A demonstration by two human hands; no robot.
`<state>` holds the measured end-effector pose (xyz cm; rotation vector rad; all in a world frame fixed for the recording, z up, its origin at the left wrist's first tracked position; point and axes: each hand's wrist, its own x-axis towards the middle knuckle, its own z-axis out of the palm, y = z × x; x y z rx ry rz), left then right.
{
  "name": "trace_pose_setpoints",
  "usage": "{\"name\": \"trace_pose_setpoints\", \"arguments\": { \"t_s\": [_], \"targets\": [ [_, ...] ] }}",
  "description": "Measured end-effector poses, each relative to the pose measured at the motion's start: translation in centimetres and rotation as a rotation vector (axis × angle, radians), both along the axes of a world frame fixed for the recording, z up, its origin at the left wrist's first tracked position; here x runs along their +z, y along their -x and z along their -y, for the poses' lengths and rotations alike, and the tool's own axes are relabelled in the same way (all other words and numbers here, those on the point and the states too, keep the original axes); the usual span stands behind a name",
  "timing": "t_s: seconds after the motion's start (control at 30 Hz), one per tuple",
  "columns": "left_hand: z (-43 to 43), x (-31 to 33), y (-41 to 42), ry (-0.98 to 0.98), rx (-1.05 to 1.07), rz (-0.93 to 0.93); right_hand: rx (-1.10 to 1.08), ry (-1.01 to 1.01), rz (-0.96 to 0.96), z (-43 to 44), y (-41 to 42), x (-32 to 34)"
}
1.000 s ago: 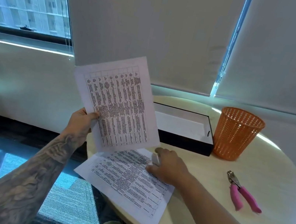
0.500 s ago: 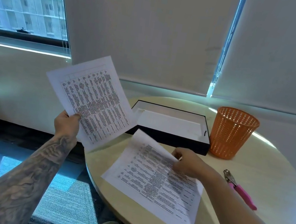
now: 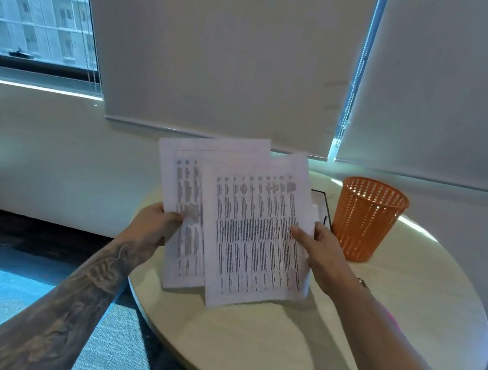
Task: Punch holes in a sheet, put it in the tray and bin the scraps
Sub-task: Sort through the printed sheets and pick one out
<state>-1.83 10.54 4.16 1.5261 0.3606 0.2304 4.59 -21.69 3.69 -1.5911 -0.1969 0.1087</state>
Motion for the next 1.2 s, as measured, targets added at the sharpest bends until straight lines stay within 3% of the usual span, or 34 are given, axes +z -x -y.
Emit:
{"name": "trace_pose_setpoints", "arguments": {
  "t_s": [0.27, 0.57, 0.87, 0.97, 1.03, 1.2],
  "targets": [
    [5.5, -0.3, -0.2, 0.167, -0.175, 0.121, -0.142, -0.131, 0.037, 0.3, 1.0, -0.5],
    [7.7, 2.3, -1.5, 0.04, -0.094, 0.293, -0.228, -0.113, 0.151, 1.6, 1.2, 1.7],
    [9.4, -0.4, -0.2, -0.085, -0.062, 0.24, -0.187, 0.07, 0.124, 2.3, 2.4, -2.1],
    [9.1, 0.0, -0.7, 0.013, -0.02, 0.242, -0.258, 0.076, 0.118, 2.2, 2.4, -2.7],
    [8.9, 0.4, -1.0, 0.128, 0.005, 0.248, -0.298, -0.045, 0.025, 2.1, 2.3, -3.0],
    [10.7, 1.0, -0.9, 0.367, -0.02, 0.244, -0.115, -0.257, -0.143, 0.4, 2.5, -3.1]
  ]
}}
